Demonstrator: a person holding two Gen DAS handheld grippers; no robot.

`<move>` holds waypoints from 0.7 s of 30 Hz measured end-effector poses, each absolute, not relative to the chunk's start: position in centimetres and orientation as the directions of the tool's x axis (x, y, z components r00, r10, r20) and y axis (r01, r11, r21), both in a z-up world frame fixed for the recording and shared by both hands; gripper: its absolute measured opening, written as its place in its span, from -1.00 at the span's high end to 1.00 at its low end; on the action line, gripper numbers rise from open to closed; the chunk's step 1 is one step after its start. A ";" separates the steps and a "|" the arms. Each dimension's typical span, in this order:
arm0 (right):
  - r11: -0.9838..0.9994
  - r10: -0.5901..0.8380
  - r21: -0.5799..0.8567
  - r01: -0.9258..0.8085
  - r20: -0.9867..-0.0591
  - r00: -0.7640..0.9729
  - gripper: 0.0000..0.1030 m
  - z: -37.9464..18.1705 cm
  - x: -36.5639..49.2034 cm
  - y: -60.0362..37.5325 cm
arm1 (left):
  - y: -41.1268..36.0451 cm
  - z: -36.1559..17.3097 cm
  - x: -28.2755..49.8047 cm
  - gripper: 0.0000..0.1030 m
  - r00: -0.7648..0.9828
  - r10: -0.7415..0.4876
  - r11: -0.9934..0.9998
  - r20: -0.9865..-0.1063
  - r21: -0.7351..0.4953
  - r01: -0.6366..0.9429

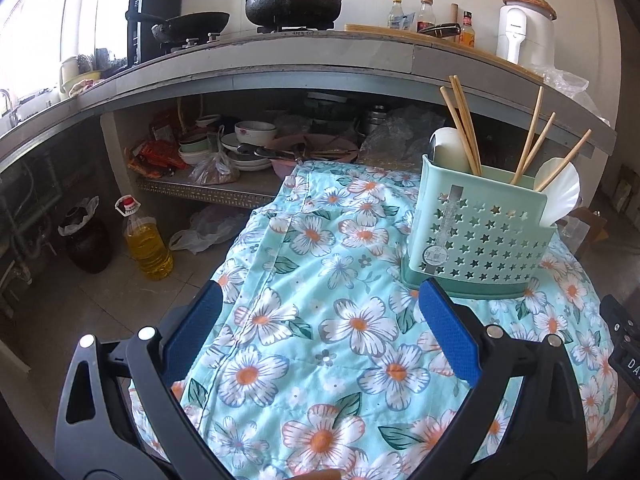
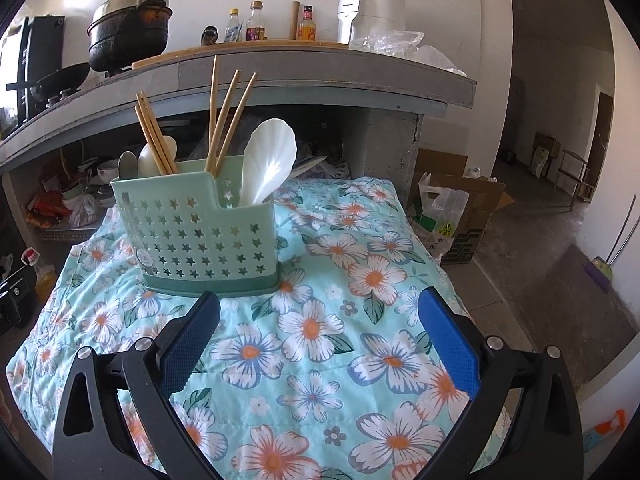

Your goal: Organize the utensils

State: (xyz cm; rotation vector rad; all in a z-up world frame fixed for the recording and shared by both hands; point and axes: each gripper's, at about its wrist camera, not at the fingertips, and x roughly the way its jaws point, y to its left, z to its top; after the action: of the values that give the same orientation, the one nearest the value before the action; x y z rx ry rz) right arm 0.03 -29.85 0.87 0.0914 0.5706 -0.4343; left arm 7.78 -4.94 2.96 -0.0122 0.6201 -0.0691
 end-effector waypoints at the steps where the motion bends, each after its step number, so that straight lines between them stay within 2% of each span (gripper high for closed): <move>1: 0.905 -0.373 -0.035 0.424 -0.543 0.753 -0.87 0.9 0.1 -29.8 | -4.9 3.0 7.9 -0.84 0.807 -0.074 0.997 -0.586 -0.038 0.065; 21: 0.906 -0.382 -0.047 0.421 -0.522 0.763 -0.87 1.6 0.1 -29.2 | -4.8 4.2 7.7 -0.84 0.833 -0.054 0.998 -0.551 -0.015 0.055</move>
State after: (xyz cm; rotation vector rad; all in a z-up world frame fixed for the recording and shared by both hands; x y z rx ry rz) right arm 0.09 -29.17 1.58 0.0752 0.5514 -0.4372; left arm 7.69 -4.76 4.16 0.0019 0.5842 -0.0577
